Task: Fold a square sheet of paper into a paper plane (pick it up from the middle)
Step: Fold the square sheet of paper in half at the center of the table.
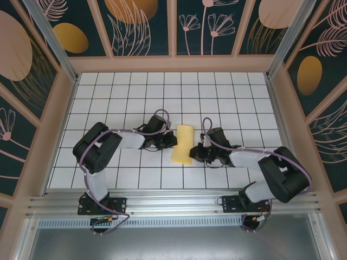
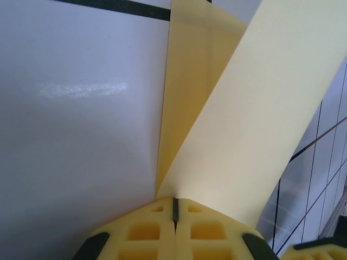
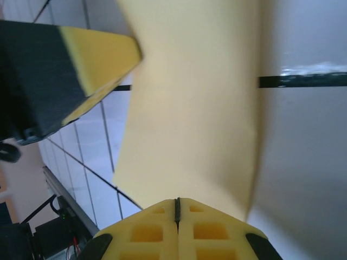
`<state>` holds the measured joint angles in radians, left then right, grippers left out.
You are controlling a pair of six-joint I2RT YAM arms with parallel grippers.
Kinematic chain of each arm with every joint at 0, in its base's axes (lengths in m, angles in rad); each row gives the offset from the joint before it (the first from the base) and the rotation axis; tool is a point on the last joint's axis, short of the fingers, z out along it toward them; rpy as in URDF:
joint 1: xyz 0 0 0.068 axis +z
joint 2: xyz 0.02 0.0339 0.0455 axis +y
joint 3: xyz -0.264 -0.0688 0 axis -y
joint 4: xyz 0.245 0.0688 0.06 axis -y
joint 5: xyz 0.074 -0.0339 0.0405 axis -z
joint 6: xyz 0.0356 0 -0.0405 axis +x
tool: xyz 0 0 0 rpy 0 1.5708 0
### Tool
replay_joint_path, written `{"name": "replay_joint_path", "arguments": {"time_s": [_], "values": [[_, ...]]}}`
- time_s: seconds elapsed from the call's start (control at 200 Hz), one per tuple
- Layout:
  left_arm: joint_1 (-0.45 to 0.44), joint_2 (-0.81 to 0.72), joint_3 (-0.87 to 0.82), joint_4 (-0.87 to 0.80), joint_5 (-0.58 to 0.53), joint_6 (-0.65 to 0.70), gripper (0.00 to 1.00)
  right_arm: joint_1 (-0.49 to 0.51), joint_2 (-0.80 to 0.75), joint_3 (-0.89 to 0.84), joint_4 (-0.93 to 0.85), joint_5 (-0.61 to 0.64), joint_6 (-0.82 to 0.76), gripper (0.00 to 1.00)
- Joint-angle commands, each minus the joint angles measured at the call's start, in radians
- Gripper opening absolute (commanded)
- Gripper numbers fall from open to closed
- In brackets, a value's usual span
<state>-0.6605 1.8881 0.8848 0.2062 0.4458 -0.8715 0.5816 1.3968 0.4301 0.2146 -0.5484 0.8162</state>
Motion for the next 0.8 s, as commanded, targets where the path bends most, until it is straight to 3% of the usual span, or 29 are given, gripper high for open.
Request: {"name": "replay_joint_path", "arguments": {"time_s": [0.0,0.305,0.615,0.796], "values": [[-0.01,0.062,-0.023,-0.091,-0.026,0.02,0.0,0.022,-0.007,-0.006,0.025,-0.018,-0.001,0.0],[-0.01,0.067,-0.023,-0.096,-0.023,0.03,0.0,0.04,0.11,-0.072,0.054,0.004,0.005,0.0],[-0.011,0.064,-0.021,-0.099,-0.021,0.032,0.0,0.056,-0.02,-0.027,-0.008,-0.01,0.01,0.0],[-0.011,0.062,-0.023,-0.102,-0.018,0.035,0.0,0.066,0.024,-0.039,0.003,-0.001,0.009,0.0]]}}
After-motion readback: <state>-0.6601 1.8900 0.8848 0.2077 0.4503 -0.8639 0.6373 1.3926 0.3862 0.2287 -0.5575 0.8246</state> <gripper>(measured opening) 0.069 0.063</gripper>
